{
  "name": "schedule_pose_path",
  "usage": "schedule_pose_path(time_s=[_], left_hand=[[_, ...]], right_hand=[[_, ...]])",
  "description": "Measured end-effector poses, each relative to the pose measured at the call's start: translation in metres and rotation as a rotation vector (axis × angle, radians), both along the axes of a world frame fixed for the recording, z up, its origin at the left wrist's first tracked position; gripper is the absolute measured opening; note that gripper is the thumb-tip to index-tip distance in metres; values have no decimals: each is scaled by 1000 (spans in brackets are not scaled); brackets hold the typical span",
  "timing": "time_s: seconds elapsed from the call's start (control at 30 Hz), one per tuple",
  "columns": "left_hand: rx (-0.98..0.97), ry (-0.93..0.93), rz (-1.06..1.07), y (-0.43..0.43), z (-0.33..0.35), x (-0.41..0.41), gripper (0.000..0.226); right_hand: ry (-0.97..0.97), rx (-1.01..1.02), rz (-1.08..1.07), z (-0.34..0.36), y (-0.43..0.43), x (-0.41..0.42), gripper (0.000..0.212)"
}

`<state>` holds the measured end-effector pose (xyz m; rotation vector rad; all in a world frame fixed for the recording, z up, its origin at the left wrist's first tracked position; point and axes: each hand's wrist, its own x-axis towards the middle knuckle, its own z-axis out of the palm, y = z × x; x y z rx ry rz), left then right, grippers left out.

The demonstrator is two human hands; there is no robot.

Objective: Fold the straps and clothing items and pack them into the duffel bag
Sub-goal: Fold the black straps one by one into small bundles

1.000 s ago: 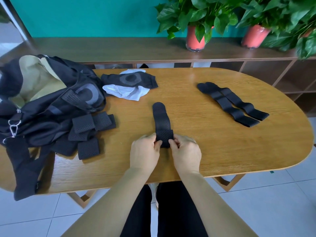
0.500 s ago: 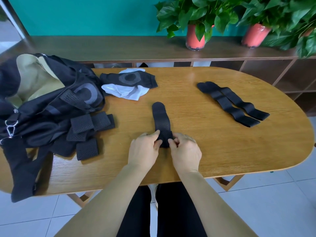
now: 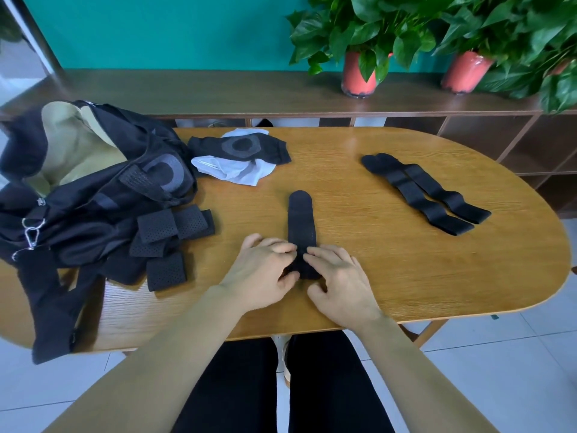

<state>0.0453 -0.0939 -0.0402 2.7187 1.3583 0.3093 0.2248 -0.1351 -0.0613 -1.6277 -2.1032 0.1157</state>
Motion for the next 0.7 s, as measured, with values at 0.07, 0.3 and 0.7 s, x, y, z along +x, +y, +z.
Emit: schedule_pose_path(time_s=[0.07,0.3,0.7], left_hand=[[-43,10,-43,-7,1,-7,51],[-173,-283,157,-28,-8,-6,22],[-118,-445,508,-15,-11,28,48]], right_hand=[[1,-9,26,2,-10,5,47],[317,-125,-112,4,-27,0,35],[259,-70,-497,9,5,-37,31]])
